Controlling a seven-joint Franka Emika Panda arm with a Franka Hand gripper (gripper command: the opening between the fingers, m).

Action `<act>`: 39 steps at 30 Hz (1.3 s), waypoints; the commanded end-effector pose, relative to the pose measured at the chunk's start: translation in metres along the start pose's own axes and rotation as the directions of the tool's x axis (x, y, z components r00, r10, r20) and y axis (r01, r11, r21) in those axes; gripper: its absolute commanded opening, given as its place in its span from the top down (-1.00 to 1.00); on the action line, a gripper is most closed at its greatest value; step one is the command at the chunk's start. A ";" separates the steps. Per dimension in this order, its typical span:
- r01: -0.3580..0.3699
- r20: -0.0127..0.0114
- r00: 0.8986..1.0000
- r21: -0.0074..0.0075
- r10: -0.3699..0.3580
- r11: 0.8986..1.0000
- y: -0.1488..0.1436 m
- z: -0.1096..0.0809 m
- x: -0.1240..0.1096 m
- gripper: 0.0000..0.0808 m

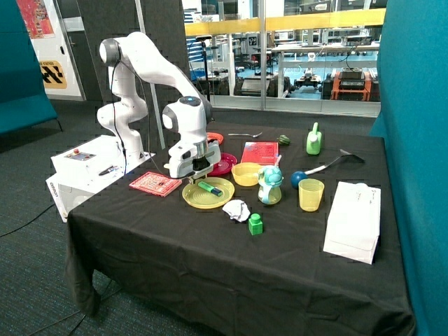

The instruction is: Put a highlighter on each book

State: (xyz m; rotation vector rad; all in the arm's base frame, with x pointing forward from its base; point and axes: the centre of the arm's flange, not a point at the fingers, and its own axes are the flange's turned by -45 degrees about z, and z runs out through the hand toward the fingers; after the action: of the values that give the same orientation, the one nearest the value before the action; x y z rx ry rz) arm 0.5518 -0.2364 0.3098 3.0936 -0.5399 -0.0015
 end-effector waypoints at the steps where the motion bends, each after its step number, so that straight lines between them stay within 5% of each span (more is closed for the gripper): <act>1: 0.001 -0.001 1.000 0.001 -0.001 1.000 0.002 0.008 0.006 0.02; 39: 0.054 -0.001 0.999 0.001 -0.054 0.999 -0.031 0.018 -0.005 -0.01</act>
State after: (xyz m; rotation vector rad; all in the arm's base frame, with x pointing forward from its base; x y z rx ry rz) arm 0.5613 -0.2099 0.2945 3.1138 -0.4635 -0.0056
